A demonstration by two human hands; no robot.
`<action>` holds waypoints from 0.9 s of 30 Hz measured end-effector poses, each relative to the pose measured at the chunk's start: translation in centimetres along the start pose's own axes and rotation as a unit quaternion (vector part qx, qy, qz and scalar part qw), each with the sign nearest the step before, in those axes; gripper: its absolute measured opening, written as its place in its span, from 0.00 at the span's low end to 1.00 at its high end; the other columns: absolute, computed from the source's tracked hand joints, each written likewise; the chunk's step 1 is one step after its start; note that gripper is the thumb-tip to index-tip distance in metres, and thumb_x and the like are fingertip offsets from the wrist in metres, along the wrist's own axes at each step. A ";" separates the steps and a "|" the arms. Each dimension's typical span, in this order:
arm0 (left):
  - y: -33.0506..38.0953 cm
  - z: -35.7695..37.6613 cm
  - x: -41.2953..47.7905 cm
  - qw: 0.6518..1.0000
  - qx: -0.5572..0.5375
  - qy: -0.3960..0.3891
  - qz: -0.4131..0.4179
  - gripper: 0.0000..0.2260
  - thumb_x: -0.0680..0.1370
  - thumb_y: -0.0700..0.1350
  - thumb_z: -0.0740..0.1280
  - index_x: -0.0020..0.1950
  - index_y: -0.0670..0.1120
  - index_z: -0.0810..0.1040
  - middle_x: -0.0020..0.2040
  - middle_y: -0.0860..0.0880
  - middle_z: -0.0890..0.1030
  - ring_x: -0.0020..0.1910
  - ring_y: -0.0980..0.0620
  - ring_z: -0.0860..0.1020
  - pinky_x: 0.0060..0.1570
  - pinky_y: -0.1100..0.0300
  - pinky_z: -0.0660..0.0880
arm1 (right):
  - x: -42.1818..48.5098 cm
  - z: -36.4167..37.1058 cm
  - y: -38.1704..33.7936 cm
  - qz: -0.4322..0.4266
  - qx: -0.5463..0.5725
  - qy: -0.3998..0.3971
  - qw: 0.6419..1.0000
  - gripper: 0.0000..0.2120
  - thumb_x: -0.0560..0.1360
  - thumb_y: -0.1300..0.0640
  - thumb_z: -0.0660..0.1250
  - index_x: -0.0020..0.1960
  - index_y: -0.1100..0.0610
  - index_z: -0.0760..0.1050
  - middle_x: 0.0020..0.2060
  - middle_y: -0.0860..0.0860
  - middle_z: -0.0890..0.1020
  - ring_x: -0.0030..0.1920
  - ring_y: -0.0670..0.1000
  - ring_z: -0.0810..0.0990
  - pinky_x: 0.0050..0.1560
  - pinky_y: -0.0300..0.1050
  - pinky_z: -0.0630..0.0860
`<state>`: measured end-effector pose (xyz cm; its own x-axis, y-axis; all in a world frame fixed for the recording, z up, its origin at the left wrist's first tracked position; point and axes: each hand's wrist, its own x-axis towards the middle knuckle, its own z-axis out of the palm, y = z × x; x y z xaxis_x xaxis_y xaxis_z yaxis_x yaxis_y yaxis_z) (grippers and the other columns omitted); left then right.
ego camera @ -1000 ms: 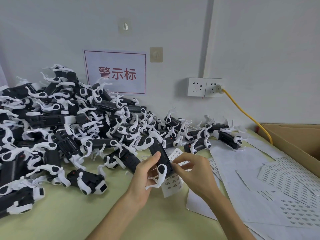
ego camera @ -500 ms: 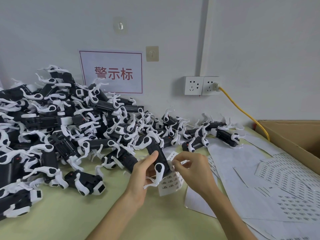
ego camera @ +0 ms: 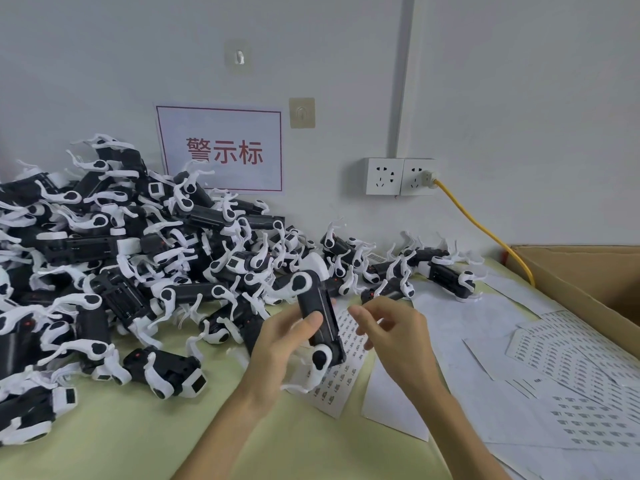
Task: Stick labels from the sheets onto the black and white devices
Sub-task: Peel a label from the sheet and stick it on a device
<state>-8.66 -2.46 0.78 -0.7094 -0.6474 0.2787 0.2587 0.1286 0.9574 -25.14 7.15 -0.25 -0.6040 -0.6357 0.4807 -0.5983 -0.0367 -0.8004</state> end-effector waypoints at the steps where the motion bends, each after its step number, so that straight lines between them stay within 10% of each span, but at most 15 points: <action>1: 0.1 -0.1 0.1 0.999 -0.037 -0.003 -0.029 0.22 0.71 0.60 0.71 0.56 0.45 0.87 0.57 0.42 0.85 0.60 0.46 0.82 0.57 0.59 0.77 | -0.1 0.0 -0.2 -0.007 -0.005 -0.010 1.000 0.11 0.76 0.45 0.73 0.39 0.50 0.82 0.32 0.45 0.83 0.30 0.52 0.80 0.34 0.50 0.76; 16: 0.3 -0.2 0.3 0.973 -0.201 -0.023 -0.108 0.20 0.72 0.56 0.72 0.55 0.44 0.87 0.57 0.42 0.86 0.58 0.48 0.84 0.51 0.62 0.80 | -0.4 0.0 -0.4 -0.046 0.023 -0.023 0.998 0.23 0.68 0.32 0.68 0.38 0.53 0.83 0.30 0.46 0.81 0.29 0.57 0.77 0.33 0.54 0.75; 27: 0.1 -0.8 0.4 0.971 -0.218 -0.031 -0.094 0.23 0.72 0.59 0.74 0.54 0.41 0.87 0.51 0.40 0.85 0.59 0.47 0.83 0.58 0.58 0.78 | -0.3 -0.2 -0.3 -0.052 0.010 -0.020 0.998 0.19 0.69 0.35 0.69 0.36 0.52 0.80 0.28 0.47 0.80 0.27 0.53 0.76 0.30 0.40 0.70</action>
<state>-8.39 -3.30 0.89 -0.8055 -0.5808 0.1180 0.3636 -0.3270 0.8723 -24.92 7.46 -0.10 -0.5178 -0.6578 0.5470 -0.6459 -0.1186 -0.7541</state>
